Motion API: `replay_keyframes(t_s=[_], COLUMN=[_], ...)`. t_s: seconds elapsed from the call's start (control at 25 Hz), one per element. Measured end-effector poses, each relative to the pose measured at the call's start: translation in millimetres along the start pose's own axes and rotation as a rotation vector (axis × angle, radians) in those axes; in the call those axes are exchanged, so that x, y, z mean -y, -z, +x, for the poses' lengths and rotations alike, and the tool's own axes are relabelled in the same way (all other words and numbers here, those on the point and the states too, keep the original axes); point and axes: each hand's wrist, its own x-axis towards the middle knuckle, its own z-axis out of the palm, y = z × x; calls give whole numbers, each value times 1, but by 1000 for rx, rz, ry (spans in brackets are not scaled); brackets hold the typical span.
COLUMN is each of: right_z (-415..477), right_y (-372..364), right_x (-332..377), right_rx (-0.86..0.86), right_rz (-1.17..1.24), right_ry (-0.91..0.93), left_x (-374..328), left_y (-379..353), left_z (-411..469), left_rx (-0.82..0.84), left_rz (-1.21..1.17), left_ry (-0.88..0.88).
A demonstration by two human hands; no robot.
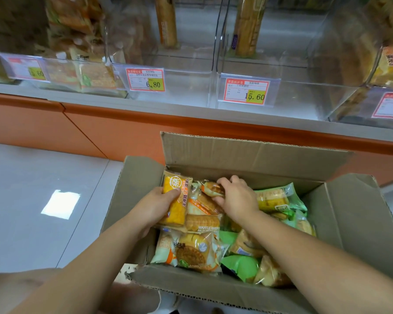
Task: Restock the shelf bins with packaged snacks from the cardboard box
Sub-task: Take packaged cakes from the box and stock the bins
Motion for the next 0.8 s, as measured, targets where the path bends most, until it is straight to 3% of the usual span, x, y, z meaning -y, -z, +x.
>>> replay_keyframes(t_s=[0.16,0.28,0.4,0.68,0.8], right_z=[-37,-64,-82,-85,-81], right_y=[27,36,33,34,30], right_x=[-34,-37,-29,-31,-38], right_rx=[-139,-176,-215,-228,-37], right_rz=[244,437,508,531,563], right_ry=[224,374,446,380,195], left_x=[-8,-21,-28,-35,-36], left_y=[-9,-21,-31,-41,-35], left_z=[-3,-8,-8,-9,-8], left_rx=[72,245,361,314,213], left_rz=[-55,-192,-221,-209,-161], left_ry=[58,128,92,-22,-46])
